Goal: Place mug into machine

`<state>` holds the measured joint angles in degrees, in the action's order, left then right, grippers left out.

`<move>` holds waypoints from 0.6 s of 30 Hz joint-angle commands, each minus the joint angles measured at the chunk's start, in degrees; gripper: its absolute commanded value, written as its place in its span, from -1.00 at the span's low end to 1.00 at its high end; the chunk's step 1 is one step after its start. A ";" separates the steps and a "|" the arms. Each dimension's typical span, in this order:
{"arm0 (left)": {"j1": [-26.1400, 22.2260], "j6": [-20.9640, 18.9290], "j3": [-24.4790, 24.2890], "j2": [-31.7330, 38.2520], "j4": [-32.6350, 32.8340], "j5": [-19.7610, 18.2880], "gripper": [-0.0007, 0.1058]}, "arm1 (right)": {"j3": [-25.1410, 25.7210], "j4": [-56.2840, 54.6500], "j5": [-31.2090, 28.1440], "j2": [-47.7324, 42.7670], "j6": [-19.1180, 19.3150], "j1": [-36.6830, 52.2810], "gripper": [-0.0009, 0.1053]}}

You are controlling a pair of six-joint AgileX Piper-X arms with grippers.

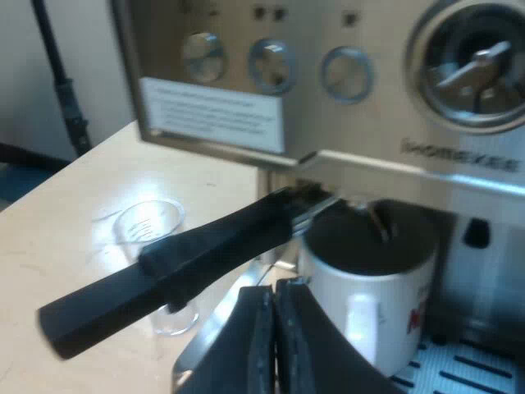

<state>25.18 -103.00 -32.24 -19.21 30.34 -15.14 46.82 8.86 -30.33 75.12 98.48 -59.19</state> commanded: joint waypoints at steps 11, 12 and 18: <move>-5.35 -0.48 -0.27 -5.59 -4.84 0.08 0.08 | 9.36 -0.79 5.44 5.31 4.28 3.69 -0.98; -6.05 -0.19 -0.27 -5.59 -5.23 0.09 0.10 | 10.28 -0.79 5.44 6.30 4.23 3.69 -0.98; -6.22 2.56 -0.27 -5.59 -5.39 -1.59 0.25 | 13.54 -0.94 3.43 10.31 4.26 3.69 -0.98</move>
<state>19.00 -100.64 -32.24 -24.82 26.07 -16.16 59.30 7.54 -26.83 85.49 101.71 -55.56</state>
